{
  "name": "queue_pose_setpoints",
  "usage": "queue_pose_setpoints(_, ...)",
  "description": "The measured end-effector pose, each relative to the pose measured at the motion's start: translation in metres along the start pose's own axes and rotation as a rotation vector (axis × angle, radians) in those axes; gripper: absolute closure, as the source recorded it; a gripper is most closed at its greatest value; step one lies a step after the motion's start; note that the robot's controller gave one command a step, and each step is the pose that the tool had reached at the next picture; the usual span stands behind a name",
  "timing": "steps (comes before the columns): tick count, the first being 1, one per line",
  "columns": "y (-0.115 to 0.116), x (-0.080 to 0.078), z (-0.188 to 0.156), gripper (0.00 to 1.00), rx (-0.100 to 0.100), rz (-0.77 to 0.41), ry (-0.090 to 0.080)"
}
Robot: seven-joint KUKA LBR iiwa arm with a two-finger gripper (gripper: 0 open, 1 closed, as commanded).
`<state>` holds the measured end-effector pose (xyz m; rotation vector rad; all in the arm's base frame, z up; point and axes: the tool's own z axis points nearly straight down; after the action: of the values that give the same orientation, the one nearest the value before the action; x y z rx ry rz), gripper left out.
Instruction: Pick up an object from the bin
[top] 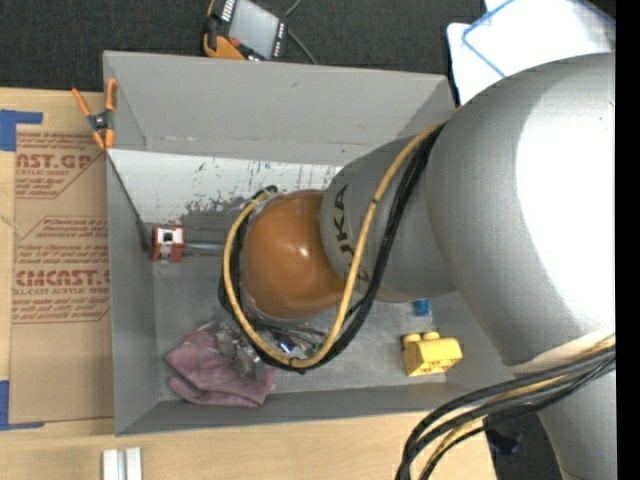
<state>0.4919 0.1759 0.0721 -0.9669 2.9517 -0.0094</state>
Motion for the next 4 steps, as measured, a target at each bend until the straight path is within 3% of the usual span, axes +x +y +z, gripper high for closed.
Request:
queue_pose_setpoints(1, -0.001, 0.005, -0.017, 1.0, -0.007, 0.01, 0.011)
queue_pose_setpoints(2, -0.013, -0.001, -0.03, 1.0, -0.005, 0.199, 0.006)
queue_pose_setpoints(3, 0.01, -0.008, 0.002, 1.0, -0.003, 0.041, 0.006)
queue_pose_setpoints(4, -0.005, -0.012, -0.092, 1.0, -0.006, 0.112, 0.009)
